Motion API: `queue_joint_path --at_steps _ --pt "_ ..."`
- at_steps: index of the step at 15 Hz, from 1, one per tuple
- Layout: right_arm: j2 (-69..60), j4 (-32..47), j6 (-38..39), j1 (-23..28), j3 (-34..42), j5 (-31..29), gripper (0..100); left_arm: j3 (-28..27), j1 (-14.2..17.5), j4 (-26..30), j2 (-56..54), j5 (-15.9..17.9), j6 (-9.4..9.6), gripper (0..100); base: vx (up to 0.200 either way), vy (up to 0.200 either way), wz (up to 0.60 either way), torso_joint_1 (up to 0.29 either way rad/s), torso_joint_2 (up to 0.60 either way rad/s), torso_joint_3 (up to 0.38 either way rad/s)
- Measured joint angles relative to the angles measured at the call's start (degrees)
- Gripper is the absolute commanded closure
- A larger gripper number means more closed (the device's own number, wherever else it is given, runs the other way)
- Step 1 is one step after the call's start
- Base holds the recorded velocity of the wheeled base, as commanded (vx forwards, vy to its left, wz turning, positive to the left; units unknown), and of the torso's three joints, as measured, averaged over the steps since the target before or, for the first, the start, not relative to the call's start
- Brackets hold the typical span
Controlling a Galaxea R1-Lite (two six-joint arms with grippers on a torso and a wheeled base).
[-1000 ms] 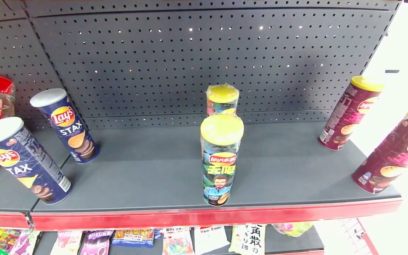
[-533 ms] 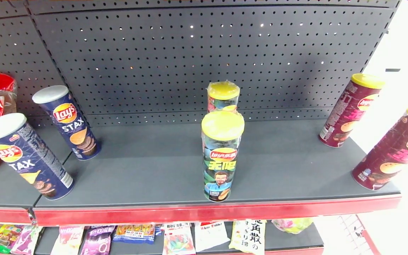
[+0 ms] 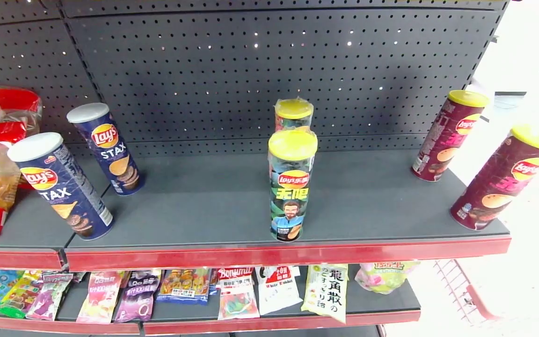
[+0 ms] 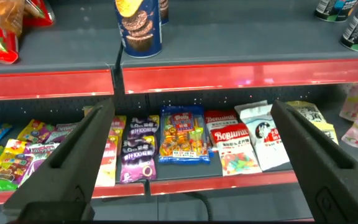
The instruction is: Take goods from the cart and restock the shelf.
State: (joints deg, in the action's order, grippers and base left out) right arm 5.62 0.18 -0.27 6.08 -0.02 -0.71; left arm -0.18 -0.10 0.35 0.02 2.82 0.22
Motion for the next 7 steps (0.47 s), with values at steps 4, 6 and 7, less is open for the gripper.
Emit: queue_joint_path --at_steps 4,6,7 --pt "0.0 0.0 -0.1 0.0 0.0 0.0 0 0.0 0.0 0.0 0.0 0.0 -0.01 0 0.0 0.0 0.0 0.0 0.0 0.0" --pt "0.0 0.0 -0.1 0.0 0.0 0.0 0 0.0 0.0 0.0 0.0 0.0 -0.01 0 0.0 0.0 0.0 0.0 0.0 0.0" --pt "0.0 0.0 -0.1 0.0 0.0 0.0 0 0.0 0.0 0.0 0.0 0.0 -0.04 0 0.0 0.0 0.0 0.0 0.0 0.0"
